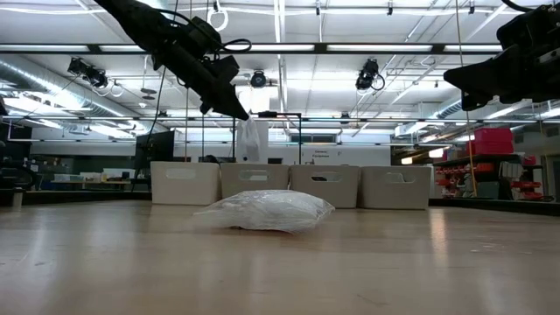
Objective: Pick & Place Travel size toiletries
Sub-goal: Put the white cotton pack into the left gray bin
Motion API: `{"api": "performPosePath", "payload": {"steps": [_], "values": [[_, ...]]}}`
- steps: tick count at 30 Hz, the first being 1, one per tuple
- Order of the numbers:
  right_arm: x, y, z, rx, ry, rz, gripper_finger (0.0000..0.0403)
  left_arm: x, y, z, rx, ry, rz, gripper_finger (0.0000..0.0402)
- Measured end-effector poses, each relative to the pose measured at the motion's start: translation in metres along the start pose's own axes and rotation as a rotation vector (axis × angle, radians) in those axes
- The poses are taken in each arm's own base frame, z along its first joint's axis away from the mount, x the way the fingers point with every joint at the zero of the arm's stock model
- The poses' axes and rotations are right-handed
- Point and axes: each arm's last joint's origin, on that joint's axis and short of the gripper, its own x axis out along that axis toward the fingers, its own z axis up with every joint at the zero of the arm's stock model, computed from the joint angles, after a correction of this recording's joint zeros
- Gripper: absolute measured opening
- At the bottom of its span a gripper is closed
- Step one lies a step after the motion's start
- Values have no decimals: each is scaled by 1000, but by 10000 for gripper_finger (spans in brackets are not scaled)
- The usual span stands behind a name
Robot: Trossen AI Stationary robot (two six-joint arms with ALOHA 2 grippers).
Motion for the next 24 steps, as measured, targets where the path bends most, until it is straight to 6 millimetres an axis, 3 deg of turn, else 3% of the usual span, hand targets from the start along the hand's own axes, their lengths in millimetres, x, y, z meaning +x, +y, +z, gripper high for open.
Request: {"api": "performPosePath", "payload": {"steps": [11, 24], "values": [[0, 0, 0, 0, 0, 0, 14, 0, 0, 0, 21, -1, -13, 38], [0, 0, 0, 0, 0, 0, 14, 0, 0, -2, 14, 15, -12, 193]]}}
